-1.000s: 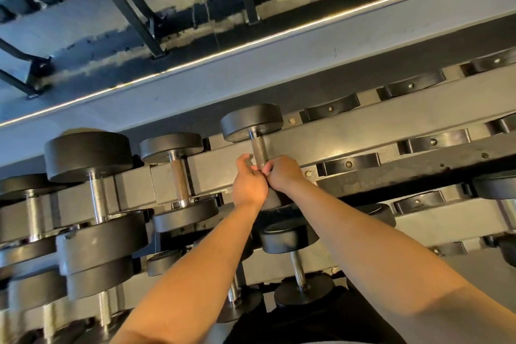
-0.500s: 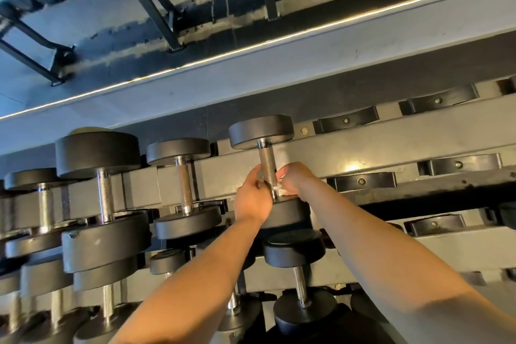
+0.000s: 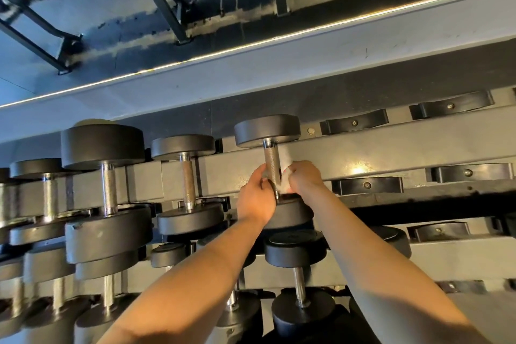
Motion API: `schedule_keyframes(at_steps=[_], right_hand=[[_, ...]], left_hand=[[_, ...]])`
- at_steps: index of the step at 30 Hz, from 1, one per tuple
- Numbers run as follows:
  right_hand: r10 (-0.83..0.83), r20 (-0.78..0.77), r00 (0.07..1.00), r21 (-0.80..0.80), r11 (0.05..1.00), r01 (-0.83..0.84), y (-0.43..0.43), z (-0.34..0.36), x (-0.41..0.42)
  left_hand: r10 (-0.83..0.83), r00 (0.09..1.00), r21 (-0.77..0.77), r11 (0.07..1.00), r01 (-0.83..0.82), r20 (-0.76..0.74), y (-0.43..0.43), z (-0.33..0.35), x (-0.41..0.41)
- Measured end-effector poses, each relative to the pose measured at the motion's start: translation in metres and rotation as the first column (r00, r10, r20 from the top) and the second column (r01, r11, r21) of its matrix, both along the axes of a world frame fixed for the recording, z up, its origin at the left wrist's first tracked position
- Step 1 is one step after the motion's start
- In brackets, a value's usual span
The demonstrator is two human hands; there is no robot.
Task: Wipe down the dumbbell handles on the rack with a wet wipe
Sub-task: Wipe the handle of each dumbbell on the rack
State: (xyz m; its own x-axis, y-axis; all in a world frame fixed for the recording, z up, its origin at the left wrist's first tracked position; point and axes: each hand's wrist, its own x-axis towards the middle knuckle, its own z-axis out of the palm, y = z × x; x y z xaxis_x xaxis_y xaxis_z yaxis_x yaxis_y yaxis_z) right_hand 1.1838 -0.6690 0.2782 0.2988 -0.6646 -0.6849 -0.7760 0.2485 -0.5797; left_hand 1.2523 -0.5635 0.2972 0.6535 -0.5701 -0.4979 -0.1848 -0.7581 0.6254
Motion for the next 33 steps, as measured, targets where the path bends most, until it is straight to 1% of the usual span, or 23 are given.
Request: schedule_keyframes(at_steps=[1, 2, 3, 5, 7, 8, 11, 12, 14, 16, 17, 18, 19, 21, 23, 24, 26, 27, 29, 30, 31, 33], right_hand=[[-0.156, 0.091, 0.984, 0.017, 0.988, 0.155, 0.0, 0.001, 0.002], [-0.308, 0.191, 0.932, 0.04, 0.951, 0.306, -0.001, 0.002, 0.005], [-0.415, 0.275, 0.867, 0.059, 0.908, 0.415, -0.003, 0.005, 0.01], [-0.556, 0.369, 0.745, 0.143, 0.826, 0.546, -0.004, 0.012, 0.023], [-0.668, 0.389, 0.634, 0.283, 0.742, 0.607, -0.003, 0.016, 0.035], [-0.696, 0.389, 0.604, 0.315, 0.717, 0.622, -0.001, 0.016, 0.04], [-0.682, 0.39, 0.618, 0.249, 0.725, 0.642, 0.004, 0.016, 0.051], [-0.693, 0.386, 0.609, 0.243, 0.713, 0.657, 0.004, 0.016, 0.054], [-0.733, 0.374, 0.568, 0.275, 0.673, 0.687, 0.0, 0.015, 0.055], [-0.791, 0.324, 0.52, 0.319, 0.608, 0.727, -0.001, 0.011, 0.051], [-0.803, 0.283, 0.524, 0.316, 0.594, 0.74, 0.0, 0.008, 0.047], [-0.796, 0.249, 0.552, 0.294, 0.605, 0.74, 0.001, 0.005, 0.044], [-0.768, 0.239, 0.595, 0.261, 0.641, 0.722, 0.002, 0.002, 0.041], [-0.652, 0.248, 0.717, 0.16, 0.757, 0.633, 0.002, -0.002, 0.037], [-0.495, 0.228, 0.839, 0.061, 0.867, 0.495, 0.002, -0.004, 0.03], [-0.421, 0.211, 0.882, 0.037, 0.905, 0.423, 0.002, -0.006, 0.025], [-0.287, 0.162, 0.944, 0.008, 0.957, 0.289, 0.002, -0.007, 0.016], [-0.19, 0.122, 0.974, -0.018, 0.981, 0.193, 0.003, -0.006, 0.012], [0.022, 0.03, 0.999, -0.061, 0.998, -0.02, 0.006, -0.006, 0.006], [0.089, -0.005, 0.996, -0.071, 0.993, -0.09, 0.009, -0.005, 0.003], [0.136, -0.036, 0.99, -0.072, 0.988, -0.138, 0.011, -0.005, 0.001], [0.17, -0.068, 0.983, -0.077, 0.982, -0.175, 0.016, -0.004, -0.005]], left_hand=[[0.002, 1.0, -0.005, 1.0, -0.002, -0.003, -0.001, 0.0, 0.001], [0.007, 1.0, -0.009, 1.0, -0.007, -0.006, -0.001, 0.0, 0.001], [0.01, 1.0, -0.011, 1.0, -0.01, -0.009, 0.0, 0.001, 0.002], [0.007, 1.0, -0.003, 1.0, -0.007, -0.01, 0.0, 0.002, 0.001], [0.007, 1.0, 0.002, 1.0, -0.007, -0.004, 0.0, 0.002, 0.001], [0.005, 1.0, 0.004, 1.0, -0.005, 0.001, 0.0, 0.002, 0.001], [-0.019, 1.0, 0.021, 1.0, 0.018, 0.018, 0.0, 0.001, 0.002], [-0.018, 1.0, 0.022, 1.0, 0.018, 0.016, 0.0, 0.001, 0.002], [-0.012, 1.0, 0.015, 1.0, 0.012, 0.009, 0.0, 0.002, 0.002], [-0.007, 1.0, 0.01, 1.0, 0.007, -0.001, -0.001, 0.004, 0.002], [-0.003, 1.0, 0.005, 1.0, 0.003, -0.005, 0.0, 0.004, 0.002], [-0.001, 1.0, 0.0, 1.0, 0.001, -0.01, 0.0, 0.004, 0.001], [-0.004, 1.0, -0.002, 1.0, 0.004, -0.007, 0.001, 0.005, 0.001], [-0.008, 1.0, -0.003, 1.0, 0.008, -0.003, 0.0, 0.005, 0.001], [0.002, 1.0, -0.007, 1.0, -0.002, -0.008, 0.0, 0.003, 0.002], [0.005, 1.0, -0.013, 1.0, -0.005, -0.009, 0.001, 0.003, 0.002], [0.003, 1.0, -0.026, 1.0, -0.004, -0.003, 0.001, 0.002, 0.003], [0.007, 1.0, -0.036, 0.999, -0.007, -0.002, 0.001, 0.002, 0.003], [0.026, 1.0, -0.047, 0.999, -0.026, -0.01, 0.001, -0.001, 0.003], [0.038, 0.999, -0.049, 0.998, -0.039, -0.02, 0.001, -0.001, 0.002], [0.053, 0.998, -0.056, 0.997, -0.054, -0.029, 0.002, -0.003, 0.002], [0.094, 0.994, -0.093, 0.991, -0.099, -0.057, 0.004, -0.006, 0.004]])
